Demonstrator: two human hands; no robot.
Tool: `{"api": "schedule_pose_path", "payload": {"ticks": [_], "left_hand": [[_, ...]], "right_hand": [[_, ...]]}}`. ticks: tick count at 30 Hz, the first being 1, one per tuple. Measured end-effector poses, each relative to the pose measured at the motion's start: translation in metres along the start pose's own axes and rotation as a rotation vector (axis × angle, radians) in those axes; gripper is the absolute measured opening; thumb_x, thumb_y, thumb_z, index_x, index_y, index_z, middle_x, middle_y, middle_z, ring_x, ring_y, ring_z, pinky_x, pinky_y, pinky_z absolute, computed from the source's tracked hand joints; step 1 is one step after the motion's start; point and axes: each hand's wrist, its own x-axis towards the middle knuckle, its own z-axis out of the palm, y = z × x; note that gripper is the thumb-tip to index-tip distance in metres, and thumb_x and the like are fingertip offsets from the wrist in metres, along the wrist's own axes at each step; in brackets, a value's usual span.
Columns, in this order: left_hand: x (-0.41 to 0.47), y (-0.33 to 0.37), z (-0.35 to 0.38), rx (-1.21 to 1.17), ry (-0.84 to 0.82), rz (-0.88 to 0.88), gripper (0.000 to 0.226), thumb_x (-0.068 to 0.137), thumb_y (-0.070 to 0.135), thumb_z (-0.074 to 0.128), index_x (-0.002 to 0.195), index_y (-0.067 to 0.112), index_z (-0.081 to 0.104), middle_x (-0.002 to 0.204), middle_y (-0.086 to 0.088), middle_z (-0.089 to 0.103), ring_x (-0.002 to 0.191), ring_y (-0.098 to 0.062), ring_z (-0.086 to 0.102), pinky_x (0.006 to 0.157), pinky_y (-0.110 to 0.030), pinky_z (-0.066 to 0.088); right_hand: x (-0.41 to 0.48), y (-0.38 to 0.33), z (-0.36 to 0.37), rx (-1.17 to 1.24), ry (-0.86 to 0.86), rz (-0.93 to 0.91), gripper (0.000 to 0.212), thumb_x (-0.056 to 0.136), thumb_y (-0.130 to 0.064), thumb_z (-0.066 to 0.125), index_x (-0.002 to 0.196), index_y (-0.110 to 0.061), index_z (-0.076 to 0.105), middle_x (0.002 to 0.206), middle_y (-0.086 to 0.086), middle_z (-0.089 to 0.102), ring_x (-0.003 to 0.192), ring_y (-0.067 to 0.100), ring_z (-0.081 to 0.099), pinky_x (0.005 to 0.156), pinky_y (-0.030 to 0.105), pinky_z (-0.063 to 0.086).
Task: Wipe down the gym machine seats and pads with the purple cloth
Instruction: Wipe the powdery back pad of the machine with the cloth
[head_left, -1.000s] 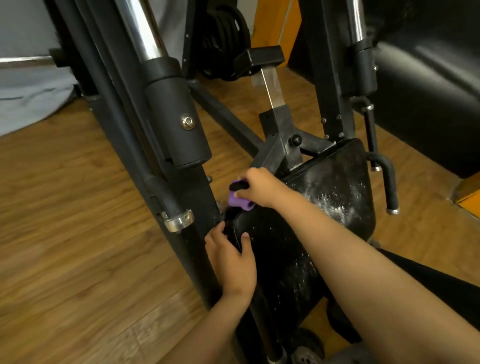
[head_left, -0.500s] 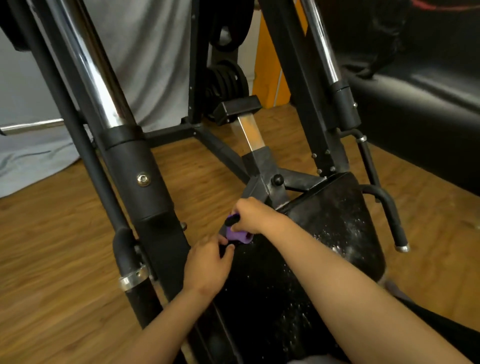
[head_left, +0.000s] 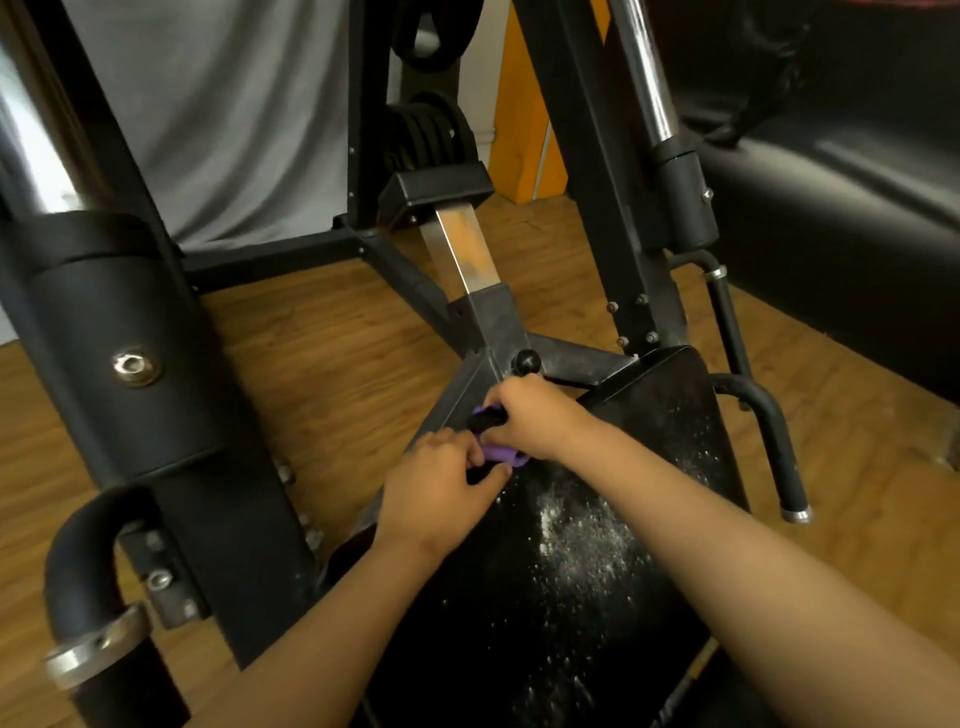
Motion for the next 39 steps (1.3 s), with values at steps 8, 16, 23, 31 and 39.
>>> {"api": "schedule_pose_path", "payload": {"ticks": [8,16,23,31,39], "left_hand": [[-0.005,0.003,0.003,0.082,0.085,0.013,0.031,0.087,0.06,0.051,0.091,0.03,0.056,0.094,0.013,0.056,0.092,-0.008,0.055,0.069,-0.03,0.049],[-0.005,0.006,0.002,0.132,0.086,0.017,0.031,0.088,0.062,0.047,0.092,0.031,0.054,0.094,0.014,0.055,0.088,-0.006,0.053,0.064,-0.026,0.045],[-0.005,0.009,0.005,0.217,0.109,0.02,0.033,0.087,0.063,0.044,0.089,0.031,0.051,0.094,0.013,0.055,0.089,-0.008,0.053,0.059,-0.027,0.033],[-0.006,0.006,0.007,0.247,0.099,0.02,0.033,0.087,0.066,0.042,0.089,0.033,0.051,0.09,0.014,0.054,0.087,-0.005,0.051,0.054,-0.024,0.032],[-0.007,0.003,0.009,0.234,0.133,0.021,0.035,0.083,0.069,0.04,0.086,0.036,0.052,0.086,0.018,0.052,0.082,-0.002,0.052,0.058,-0.024,0.043]], "right_hand": [[0.026,0.064,-0.025,0.014,-0.016,0.102,0.042,0.081,-0.036,0.074,0.056,-0.014,0.049,0.068,0.011,0.051,0.07,0.023,0.051,0.062,0.032,0.034],[0.027,0.118,-0.048,-0.014,0.188,0.344,0.026,0.085,-0.026,0.07,0.084,0.0,0.065,0.077,0.014,0.058,0.083,0.032,0.06,0.063,0.033,0.038],[0.027,0.077,-0.037,-0.031,0.029,0.142,0.018,0.079,-0.023,0.074,0.088,-0.007,0.071,0.07,0.005,0.061,0.072,0.02,0.058,0.055,0.027,0.04],[0.033,0.11,-0.054,-0.071,0.057,0.242,0.025,0.081,-0.023,0.074,0.068,-0.006,0.06,0.066,0.007,0.055,0.063,0.018,0.05,0.052,0.029,0.035],[0.063,0.191,-0.08,-0.049,0.208,0.435,0.029,0.082,-0.019,0.073,0.107,-0.003,0.067,0.102,0.015,0.066,0.097,0.027,0.062,0.077,0.035,0.049]]}}
